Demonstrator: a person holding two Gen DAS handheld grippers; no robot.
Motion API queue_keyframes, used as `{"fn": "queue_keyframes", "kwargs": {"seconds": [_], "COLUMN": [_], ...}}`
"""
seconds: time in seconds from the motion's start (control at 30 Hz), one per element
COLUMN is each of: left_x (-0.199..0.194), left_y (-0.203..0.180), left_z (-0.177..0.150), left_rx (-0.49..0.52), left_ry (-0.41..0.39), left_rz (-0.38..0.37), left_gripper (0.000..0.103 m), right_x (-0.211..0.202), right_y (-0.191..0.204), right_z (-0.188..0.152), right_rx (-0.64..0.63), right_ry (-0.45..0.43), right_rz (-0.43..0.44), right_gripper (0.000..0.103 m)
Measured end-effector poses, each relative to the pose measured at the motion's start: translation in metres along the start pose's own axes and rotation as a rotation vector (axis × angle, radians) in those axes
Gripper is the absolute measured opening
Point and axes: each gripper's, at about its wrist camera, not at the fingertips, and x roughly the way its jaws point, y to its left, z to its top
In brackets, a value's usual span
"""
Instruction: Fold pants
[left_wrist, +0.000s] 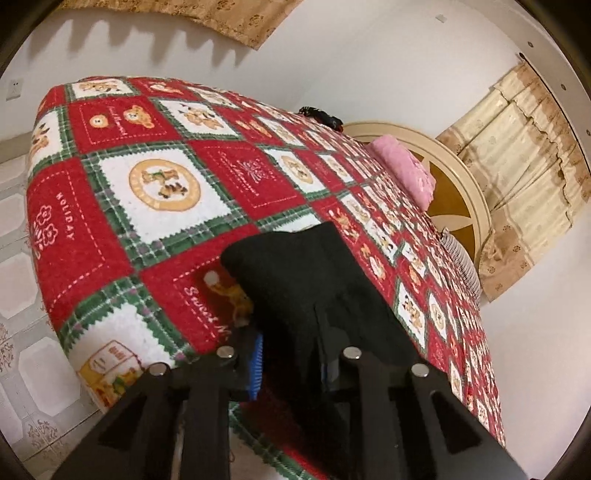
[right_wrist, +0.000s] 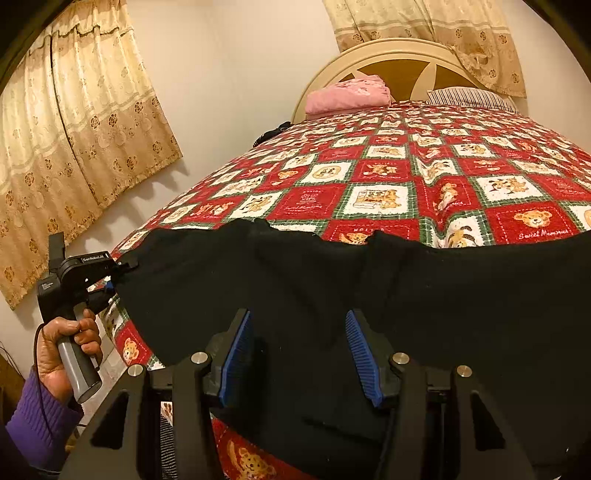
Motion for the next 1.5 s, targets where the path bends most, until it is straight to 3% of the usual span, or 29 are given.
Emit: {"fn": "queue_keyframes", "kwargs": {"seconds": [0.2,0.33,0.53,0.73,1.03,1.2,1.5], "left_x": [-0.020,-0.038,-0.062,-0.071,-0.078,-0.076,-0.061], "left_y": [-0.029,-0.066,-0.135,-0.190,-0.246,-0.263,-0.258], "left_z": [0.000,-0.005,-0.034,-0.081,-0.175,-0.220,-0.261], "left_rx": [0.139,0.273,0.480,0.622,0.895,1.047,1.225], "left_ry": [-0.067,-0.119,-0.136,-0.057,0.065,0.119,0.153], "left_rz": [0.004,-0.045,-0.173,-0.346,-0.519,-0.550,-0.494], "left_gripper": [0.021,0.021,0.021,0.021,0.021,0.021,0.021], "right_x": [-0.006,-0.026,-0.069,-0.102,-0.121,-0.125,-0.126], "right_y": [-0.005,-0.027,-0.062,-0.099,-0.143,-0.155,-0.164], "right_z": [0.007,0.019,0.028,0.019,-0.003,-0.006,-0.010], "right_rx": [0.038,0.135,0.166,0.224,0.370,0.428,0.504], "right_ry": [-0.001,-0.044,-0.092,-0.098,-0.089,-0.104,-0.123], "right_rz": [0.021,0.039,-0.039,-0.098,-0.041,0.013,0.082], "right_gripper": [0.055,0.055,0.055,0.055,0.055,0.055,0.055]}}
